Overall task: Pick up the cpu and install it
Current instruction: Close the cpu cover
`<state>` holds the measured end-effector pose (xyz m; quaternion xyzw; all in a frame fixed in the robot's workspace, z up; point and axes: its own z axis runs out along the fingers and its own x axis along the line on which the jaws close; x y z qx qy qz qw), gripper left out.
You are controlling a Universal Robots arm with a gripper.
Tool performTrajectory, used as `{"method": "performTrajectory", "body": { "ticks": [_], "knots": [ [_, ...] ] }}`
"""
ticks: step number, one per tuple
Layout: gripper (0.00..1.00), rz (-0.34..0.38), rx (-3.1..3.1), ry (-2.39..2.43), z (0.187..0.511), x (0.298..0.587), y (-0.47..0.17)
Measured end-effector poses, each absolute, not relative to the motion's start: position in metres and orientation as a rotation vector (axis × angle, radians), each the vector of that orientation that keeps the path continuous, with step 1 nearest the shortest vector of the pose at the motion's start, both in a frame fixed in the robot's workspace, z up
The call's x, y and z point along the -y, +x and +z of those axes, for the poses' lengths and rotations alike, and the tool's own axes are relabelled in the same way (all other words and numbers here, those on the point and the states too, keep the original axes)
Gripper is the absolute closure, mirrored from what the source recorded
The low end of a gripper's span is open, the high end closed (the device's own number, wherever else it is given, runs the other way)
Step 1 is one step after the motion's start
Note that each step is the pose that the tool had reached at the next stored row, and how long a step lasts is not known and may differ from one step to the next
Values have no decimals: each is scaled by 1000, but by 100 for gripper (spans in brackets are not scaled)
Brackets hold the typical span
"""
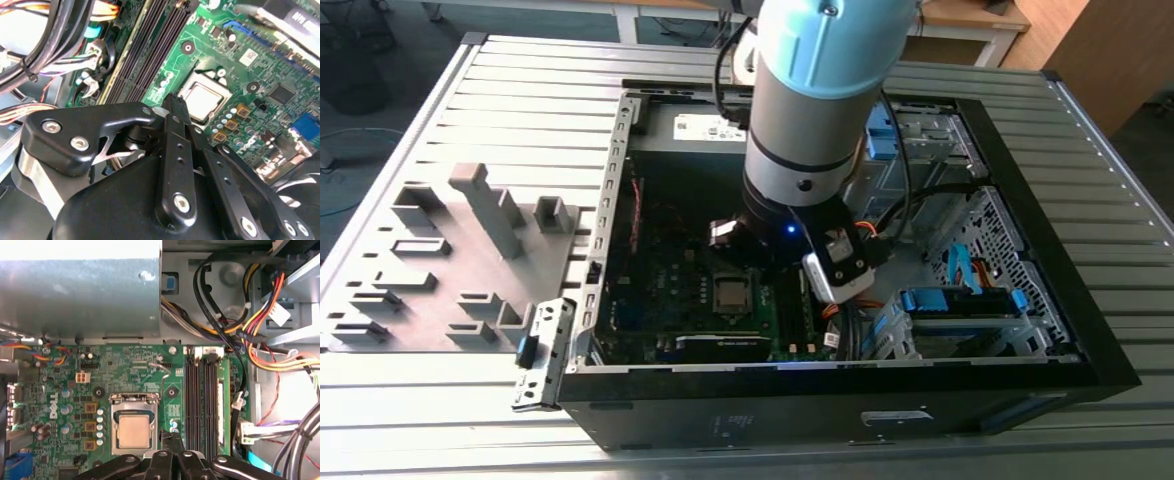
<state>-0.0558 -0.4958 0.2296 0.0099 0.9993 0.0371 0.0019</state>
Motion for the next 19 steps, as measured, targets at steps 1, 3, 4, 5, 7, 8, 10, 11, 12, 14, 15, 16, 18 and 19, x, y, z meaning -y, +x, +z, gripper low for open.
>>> {"method": "performTrajectory", "body": {
  "ticks": [1, 3, 4, 5, 7, 8, 10, 11, 12, 14, 15, 16, 18, 19],
  "knots": [
    [89, 118, -3135, 31, 229, 495, -56],
    [89, 120, -3135, 31, 228, 493, -58],
    [89, 120, -3135, 31, 228, 493, -59],
    [89, 120, -3135, 31, 227, 492, -61],
    [89, 120, -3135, 31, 226, 492, -67],
    [89, 120, -3135, 31, 226, 492, -71],
    [89, 120, -3135, 31, 225, 492, -77],
    [89, 120, -3135, 31, 225, 492, -80],
    [89, 120, -3135, 31, 225, 492, -82],
    [89, 120, -3135, 32, 224, 492, -86],
    [89, 120, -3134, 35, 223, 492, -87],
    [89, 120, -3134, 43, 223, 491, -87],
    [89, 119, -3133, 62, 223, 491, -88],
    [89, 119, -3133, 67, 223, 491, -88]
  ]
}}
